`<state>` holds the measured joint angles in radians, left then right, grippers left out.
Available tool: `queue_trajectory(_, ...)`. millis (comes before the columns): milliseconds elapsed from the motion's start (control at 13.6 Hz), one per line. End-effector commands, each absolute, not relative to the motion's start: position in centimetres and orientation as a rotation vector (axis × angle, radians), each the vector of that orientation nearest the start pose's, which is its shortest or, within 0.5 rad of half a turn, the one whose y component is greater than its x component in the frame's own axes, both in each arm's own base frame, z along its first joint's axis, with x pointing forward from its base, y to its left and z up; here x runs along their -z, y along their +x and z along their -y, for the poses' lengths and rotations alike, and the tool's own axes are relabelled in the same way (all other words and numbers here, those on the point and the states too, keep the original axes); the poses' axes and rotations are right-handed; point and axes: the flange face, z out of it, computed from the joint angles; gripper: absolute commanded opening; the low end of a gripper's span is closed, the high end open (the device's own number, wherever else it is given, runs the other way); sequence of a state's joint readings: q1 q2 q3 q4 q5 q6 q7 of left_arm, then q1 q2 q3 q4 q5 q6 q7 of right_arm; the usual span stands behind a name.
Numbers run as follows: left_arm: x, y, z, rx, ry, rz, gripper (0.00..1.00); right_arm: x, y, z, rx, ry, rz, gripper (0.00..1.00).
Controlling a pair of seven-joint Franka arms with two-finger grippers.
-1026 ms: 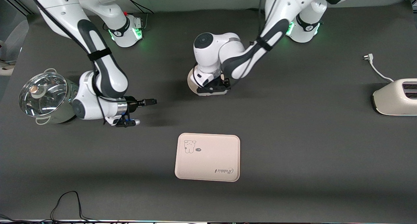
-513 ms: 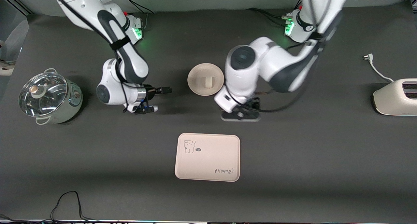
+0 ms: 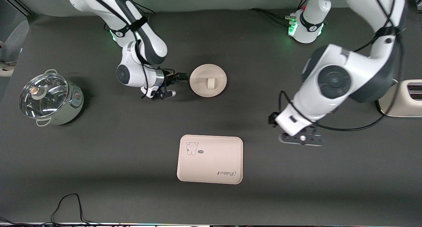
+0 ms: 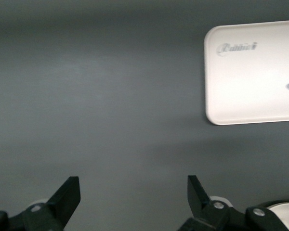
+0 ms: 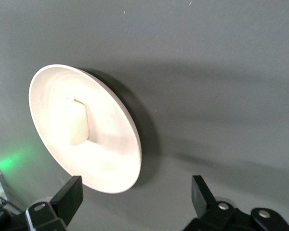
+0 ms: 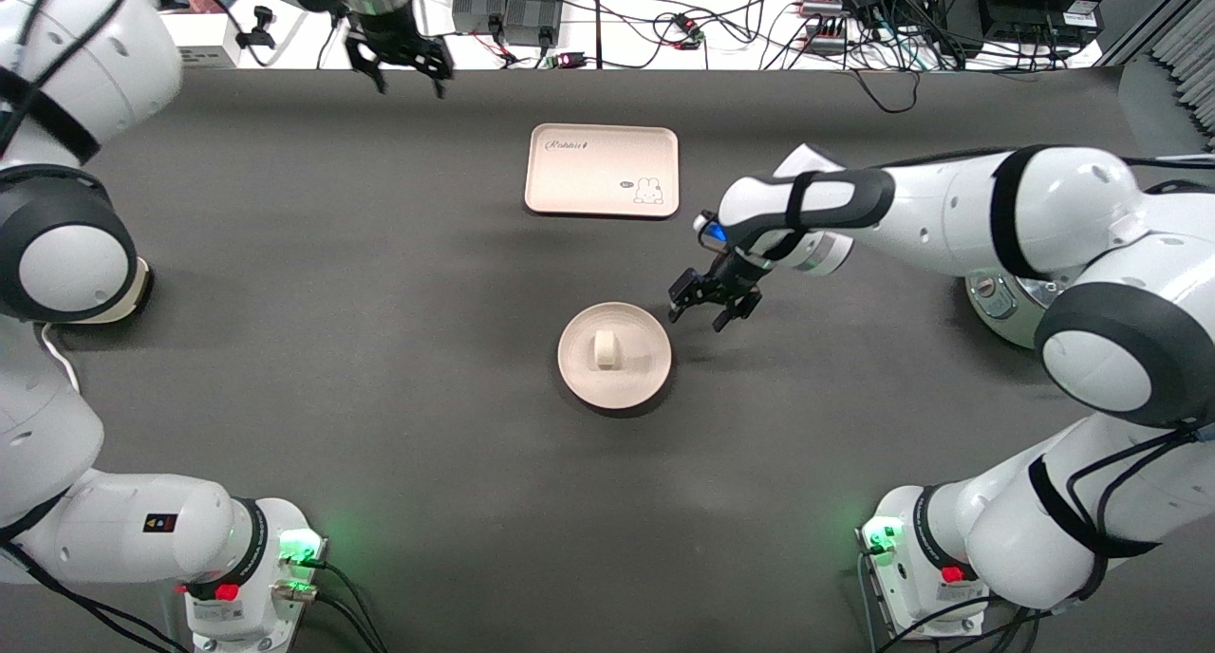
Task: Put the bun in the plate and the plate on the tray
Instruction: 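Raise the left gripper away while the right gripper reaches the plate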
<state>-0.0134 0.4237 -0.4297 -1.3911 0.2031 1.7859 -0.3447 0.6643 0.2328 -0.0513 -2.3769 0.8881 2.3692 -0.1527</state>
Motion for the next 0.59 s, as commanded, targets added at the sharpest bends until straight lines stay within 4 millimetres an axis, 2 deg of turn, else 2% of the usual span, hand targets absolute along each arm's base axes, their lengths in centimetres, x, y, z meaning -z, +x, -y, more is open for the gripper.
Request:
queue_trajectory(0,-51.0,62.0,18.2,0.011,-3.116,-0.163,1.0,-19.3,38.1,-29.3,-0.404,-2.674,-0.005,1.0)
queue_trajectory(220,-53.1,61.7,11.7,0.046,-3.147,-0.188,1.0,-17.8,36.9,-30.9,-0.364,-2.672,-0.09,1.0)
queue_trajectory(366,-55.7,60.6,8.8,0.077,-3.133,-0.163,1.0,-17.1,36.5,-31.7,-0.333,-2.677,-0.116,0.99)
queue_trajectory(513,-57.5,58.5,6.7,0.106,-3.122,-0.121,1.0,-16.9,36.6,-31.8,-0.331,-2.679,-0.116,0.96)
